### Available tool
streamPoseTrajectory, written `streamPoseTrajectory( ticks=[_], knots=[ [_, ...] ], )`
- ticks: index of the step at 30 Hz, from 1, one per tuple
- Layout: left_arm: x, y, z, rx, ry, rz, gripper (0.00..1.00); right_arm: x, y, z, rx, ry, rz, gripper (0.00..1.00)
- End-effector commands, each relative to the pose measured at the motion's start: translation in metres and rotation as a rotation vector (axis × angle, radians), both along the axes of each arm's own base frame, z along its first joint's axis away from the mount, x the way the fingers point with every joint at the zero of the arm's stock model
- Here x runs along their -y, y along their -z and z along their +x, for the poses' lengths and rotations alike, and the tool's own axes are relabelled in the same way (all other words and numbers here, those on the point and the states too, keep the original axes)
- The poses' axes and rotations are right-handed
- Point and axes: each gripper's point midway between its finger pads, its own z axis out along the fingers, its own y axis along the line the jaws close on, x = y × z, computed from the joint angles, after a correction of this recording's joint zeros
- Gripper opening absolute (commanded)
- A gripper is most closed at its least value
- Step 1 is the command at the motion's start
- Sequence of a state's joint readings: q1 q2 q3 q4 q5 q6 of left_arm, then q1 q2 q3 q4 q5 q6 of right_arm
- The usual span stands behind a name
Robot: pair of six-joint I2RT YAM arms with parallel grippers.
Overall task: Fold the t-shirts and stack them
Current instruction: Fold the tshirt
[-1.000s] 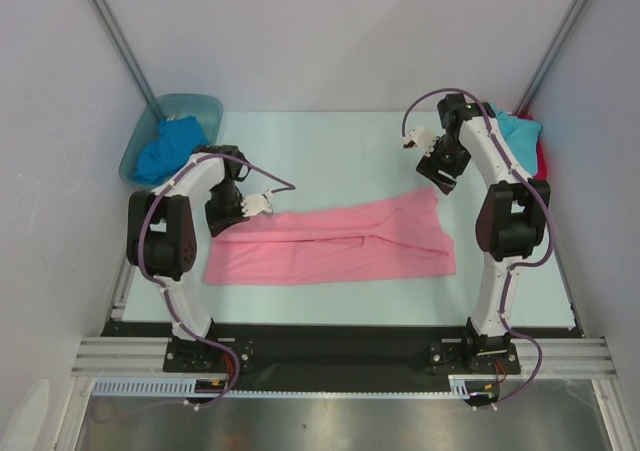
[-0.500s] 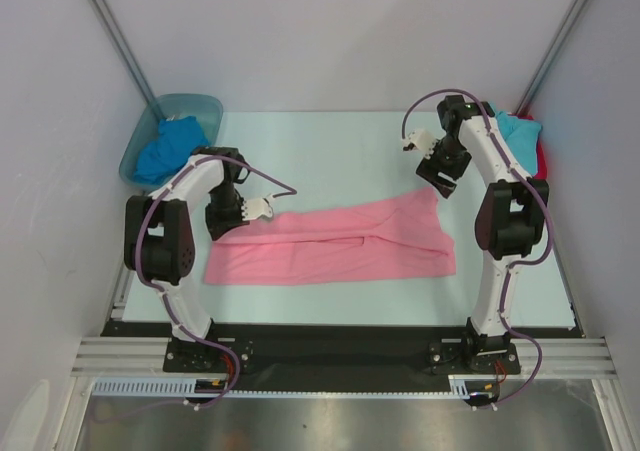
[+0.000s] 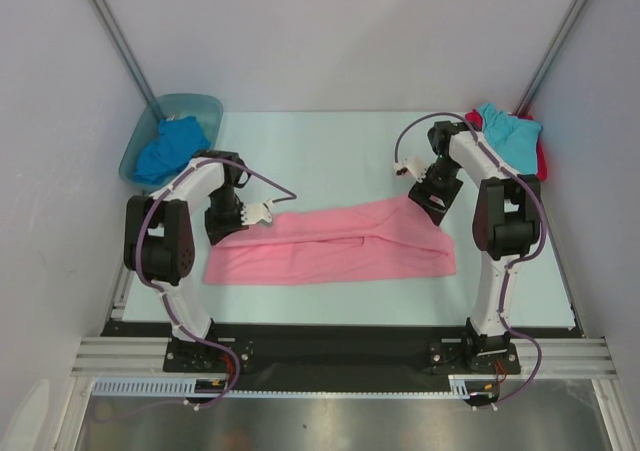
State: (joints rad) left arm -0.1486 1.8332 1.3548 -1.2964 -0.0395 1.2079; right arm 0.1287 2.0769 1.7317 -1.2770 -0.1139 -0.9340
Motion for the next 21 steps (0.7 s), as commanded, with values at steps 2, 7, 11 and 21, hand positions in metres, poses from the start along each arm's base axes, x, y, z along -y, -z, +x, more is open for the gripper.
streamPoseTrajectory(
  ticks=[2, 7, 11, 21],
  knots=[
    [-0.005, -0.003, -0.008, -0.029, 0.043, 0.025, 0.00, -0.004, -0.021, 0.017, 0.106, 0.023, 0.023, 0.76],
    [-0.009, 0.008, -0.014, -0.081, 0.059, 0.047, 0.06, 0.000, -0.026, 0.019, 0.127, 0.014, 0.005, 0.76],
    [-0.015, 0.016, -0.014, -0.107, 0.054, 0.086, 0.31, 0.003, -0.033, 0.025, 0.155, 0.022, 0.001, 0.77],
    [-0.015, -0.004, 0.050, 0.102, -0.059, 0.082, 0.72, 0.005, -0.037, 0.031, 0.190, 0.054, 0.013, 0.78]
  ],
)
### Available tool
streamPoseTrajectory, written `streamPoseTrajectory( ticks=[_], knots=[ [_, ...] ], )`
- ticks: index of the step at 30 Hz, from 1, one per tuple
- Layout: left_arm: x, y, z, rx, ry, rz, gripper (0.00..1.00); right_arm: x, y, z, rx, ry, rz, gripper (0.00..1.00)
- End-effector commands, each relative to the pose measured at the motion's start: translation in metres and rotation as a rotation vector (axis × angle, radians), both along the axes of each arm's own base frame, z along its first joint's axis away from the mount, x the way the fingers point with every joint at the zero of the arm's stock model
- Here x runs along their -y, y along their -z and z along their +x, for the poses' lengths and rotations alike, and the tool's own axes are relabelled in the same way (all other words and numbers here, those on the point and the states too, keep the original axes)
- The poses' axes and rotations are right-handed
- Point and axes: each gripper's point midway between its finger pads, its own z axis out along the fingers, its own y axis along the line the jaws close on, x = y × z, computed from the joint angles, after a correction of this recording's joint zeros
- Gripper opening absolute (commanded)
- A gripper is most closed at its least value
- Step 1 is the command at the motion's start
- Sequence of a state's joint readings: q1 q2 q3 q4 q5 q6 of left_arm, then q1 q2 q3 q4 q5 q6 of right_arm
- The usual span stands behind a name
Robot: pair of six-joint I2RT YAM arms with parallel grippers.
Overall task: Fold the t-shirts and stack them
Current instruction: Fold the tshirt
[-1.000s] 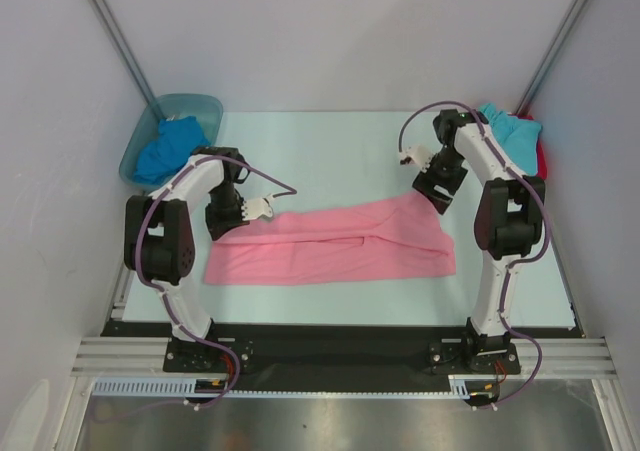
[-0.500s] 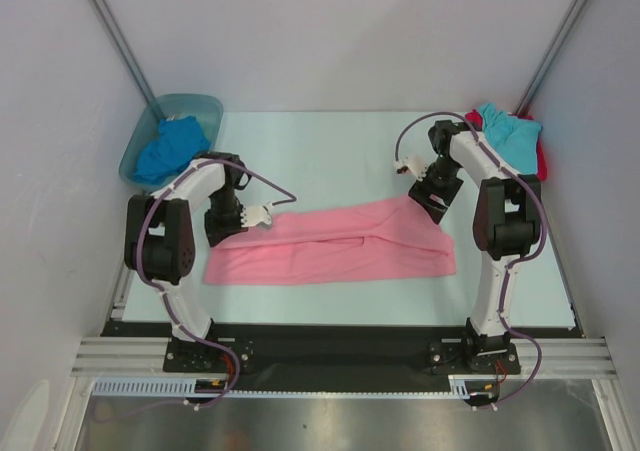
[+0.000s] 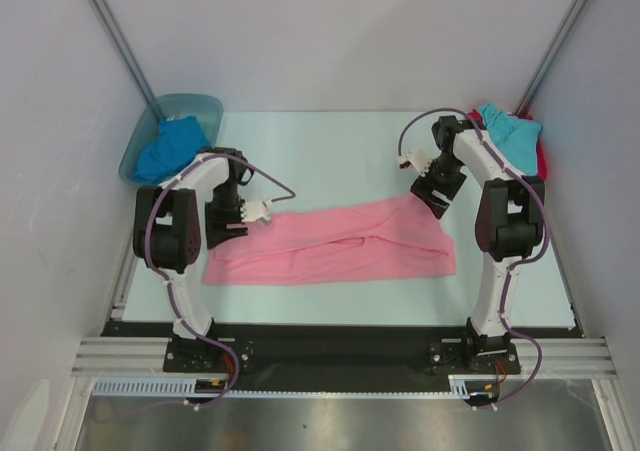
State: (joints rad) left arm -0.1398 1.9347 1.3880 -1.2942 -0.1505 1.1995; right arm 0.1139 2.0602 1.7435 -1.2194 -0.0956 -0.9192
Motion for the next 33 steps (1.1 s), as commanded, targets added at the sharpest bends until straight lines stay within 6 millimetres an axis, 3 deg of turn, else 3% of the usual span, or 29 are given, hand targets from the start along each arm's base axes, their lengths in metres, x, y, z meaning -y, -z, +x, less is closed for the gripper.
streamPoseTrajectory(
  ticks=[1, 2, 4, 10, 13, 16, 18, 22, 27, 33],
  knots=[
    [0.009, -0.024, 0.049, 0.185, -0.089, -0.054, 0.72, -0.002, -0.027, 0.011, 0.096, 0.024, 0.026, 0.77],
    [0.016, -0.030, 0.059, 0.217, -0.098, -0.089, 0.72, -0.002, -0.028, 0.011, 0.102, 0.024, 0.028, 0.78],
    [0.022, -0.033, 0.058, 0.221, -0.088, -0.104, 0.72, -0.003, -0.027, 0.012, 0.109, 0.024, 0.029, 0.77],
    [0.021, -0.007, 0.017, 0.112, -0.017, -0.079, 0.71, 0.000, -0.029, 0.017, 0.126, 0.016, 0.016, 0.77],
    [0.019, -0.001, 0.015, 0.140, 0.026, -0.050, 0.68, -0.004, -0.033, 0.024, 0.153, 0.028, 0.036, 0.76],
    [0.025, -0.002, 0.026, 0.199, 0.031, -0.066, 0.68, -0.022, -0.043, 0.034, 0.180, 0.046, 0.119, 0.75],
    [0.029, -0.005, 0.032, 0.219, 0.025, -0.070, 0.68, -0.045, -0.049, 0.035, 0.167, 0.047, 0.183, 0.74],
    [0.032, -0.017, 0.046, 0.263, 0.002, -0.070, 0.67, -0.077, -0.048, 0.036, 0.150, 0.020, 0.236, 0.73],
    [0.030, -0.028, 0.051, 0.294, 0.008, -0.044, 0.67, -0.107, -0.031, 0.035, 0.119, -0.031, 0.265, 0.74],
    [0.032, -0.043, 0.069, 0.374, -0.052, -0.030, 0.66, -0.115, -0.006, 0.034, 0.081, -0.030, 0.281, 0.74]
  ],
)
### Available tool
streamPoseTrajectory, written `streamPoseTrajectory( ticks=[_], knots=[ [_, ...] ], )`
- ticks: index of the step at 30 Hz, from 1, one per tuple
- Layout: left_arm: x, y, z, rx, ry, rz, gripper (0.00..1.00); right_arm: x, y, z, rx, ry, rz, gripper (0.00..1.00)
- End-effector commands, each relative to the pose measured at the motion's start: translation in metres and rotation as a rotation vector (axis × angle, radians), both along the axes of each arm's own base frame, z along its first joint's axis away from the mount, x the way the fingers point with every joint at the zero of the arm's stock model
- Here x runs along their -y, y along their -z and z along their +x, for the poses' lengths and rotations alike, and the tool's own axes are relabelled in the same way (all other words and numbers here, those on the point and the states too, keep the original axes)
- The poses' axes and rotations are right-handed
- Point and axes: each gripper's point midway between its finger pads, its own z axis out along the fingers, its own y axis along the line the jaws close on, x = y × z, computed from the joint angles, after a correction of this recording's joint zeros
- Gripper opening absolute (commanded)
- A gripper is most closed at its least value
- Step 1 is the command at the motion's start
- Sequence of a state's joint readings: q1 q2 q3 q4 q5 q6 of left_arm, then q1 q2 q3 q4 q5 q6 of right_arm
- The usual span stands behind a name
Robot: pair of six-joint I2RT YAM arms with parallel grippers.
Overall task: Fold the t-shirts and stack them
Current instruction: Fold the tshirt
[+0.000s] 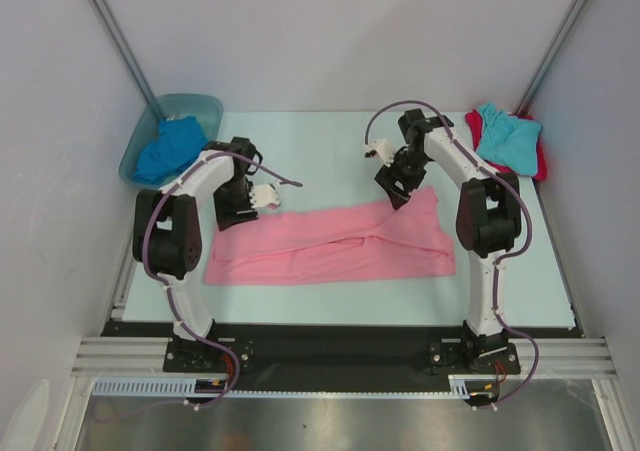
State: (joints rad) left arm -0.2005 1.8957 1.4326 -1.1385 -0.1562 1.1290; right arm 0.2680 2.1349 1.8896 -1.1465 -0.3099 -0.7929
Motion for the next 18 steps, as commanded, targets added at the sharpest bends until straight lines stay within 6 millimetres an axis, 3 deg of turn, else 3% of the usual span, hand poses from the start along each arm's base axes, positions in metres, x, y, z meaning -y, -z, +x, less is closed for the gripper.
streamPoseTrajectory(
  ticks=[1, 8, 18],
  knots=[
    [0.006, -0.036, 0.024, 0.144, -0.054, -0.015, 0.66, -0.004, 0.005, 0.004, -0.002, 0.026, 0.043, 0.74],
    [0.005, -0.037, 0.025, 0.186, -0.105, -0.010, 0.65, -0.002, 0.021, -0.005, -0.011, 0.014, 0.035, 0.68],
    [0.005, -0.034, 0.020, 0.184, -0.129, -0.015, 0.65, -0.002, 0.024, -0.004, -0.019, 0.025, 0.044, 0.52]
  ],
)
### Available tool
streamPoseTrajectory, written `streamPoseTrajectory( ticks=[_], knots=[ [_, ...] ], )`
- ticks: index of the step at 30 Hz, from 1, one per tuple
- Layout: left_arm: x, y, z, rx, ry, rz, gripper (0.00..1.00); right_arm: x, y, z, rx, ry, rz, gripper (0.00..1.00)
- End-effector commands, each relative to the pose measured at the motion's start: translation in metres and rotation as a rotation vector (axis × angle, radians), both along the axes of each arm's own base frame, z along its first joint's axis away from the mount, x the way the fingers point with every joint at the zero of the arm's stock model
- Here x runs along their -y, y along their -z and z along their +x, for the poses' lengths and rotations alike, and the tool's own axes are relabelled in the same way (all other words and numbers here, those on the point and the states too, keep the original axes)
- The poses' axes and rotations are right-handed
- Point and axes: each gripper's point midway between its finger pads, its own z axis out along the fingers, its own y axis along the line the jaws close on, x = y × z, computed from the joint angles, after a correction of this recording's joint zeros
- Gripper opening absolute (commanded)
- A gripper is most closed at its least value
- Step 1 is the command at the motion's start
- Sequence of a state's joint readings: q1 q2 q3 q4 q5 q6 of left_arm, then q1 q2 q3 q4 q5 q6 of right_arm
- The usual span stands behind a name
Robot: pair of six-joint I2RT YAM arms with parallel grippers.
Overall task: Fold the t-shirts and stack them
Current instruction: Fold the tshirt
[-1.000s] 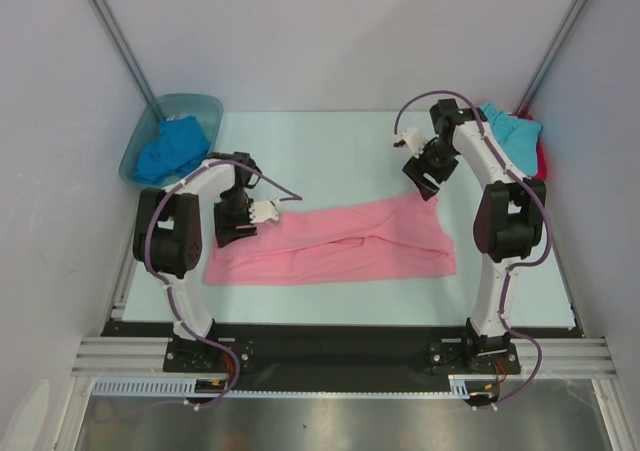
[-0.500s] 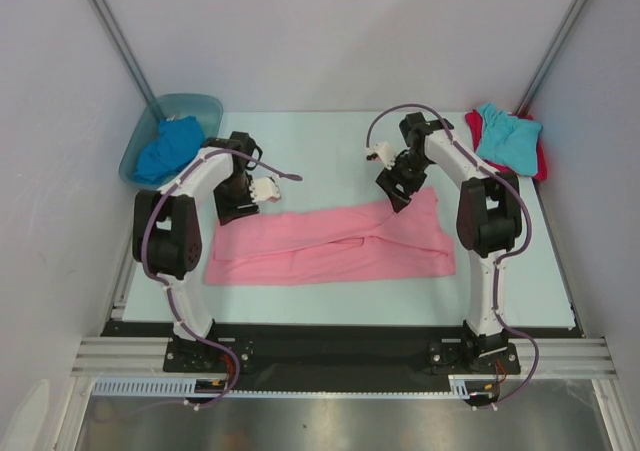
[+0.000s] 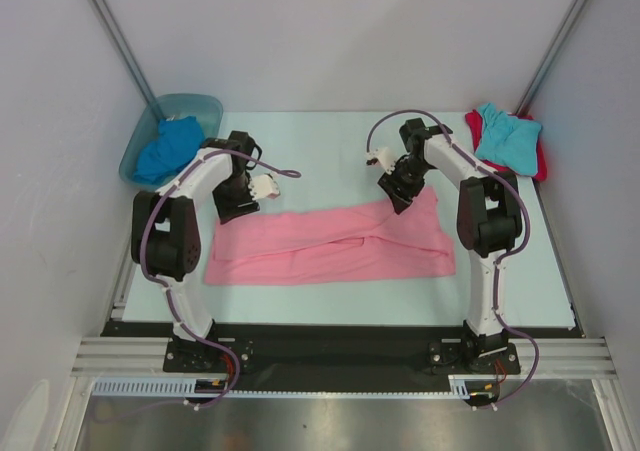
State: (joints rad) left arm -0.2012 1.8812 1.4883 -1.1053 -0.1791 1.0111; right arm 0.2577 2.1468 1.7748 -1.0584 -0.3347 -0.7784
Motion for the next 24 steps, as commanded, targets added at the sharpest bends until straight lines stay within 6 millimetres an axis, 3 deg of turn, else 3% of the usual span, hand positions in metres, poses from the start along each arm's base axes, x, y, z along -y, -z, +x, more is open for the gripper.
streamPoseTrajectory(
  ticks=[1, 14, 24],
  knots=[
    [0.003, -0.016, 0.001, 0.060, -0.011, -0.008, 0.65, -0.005, -0.010, 0.005, 0.031, 0.004, 0.031, 0.51],
    [0.006, -0.012, 0.004, 0.059, -0.017, -0.014, 0.64, -0.011, -0.004, -0.002, -0.006, 0.007, 0.044, 0.43],
    [0.006, -0.011, 0.006, 0.064, -0.020, -0.015, 0.64, -0.015, 0.002, -0.009, -0.021, -0.013, 0.031, 0.46]
  ],
)
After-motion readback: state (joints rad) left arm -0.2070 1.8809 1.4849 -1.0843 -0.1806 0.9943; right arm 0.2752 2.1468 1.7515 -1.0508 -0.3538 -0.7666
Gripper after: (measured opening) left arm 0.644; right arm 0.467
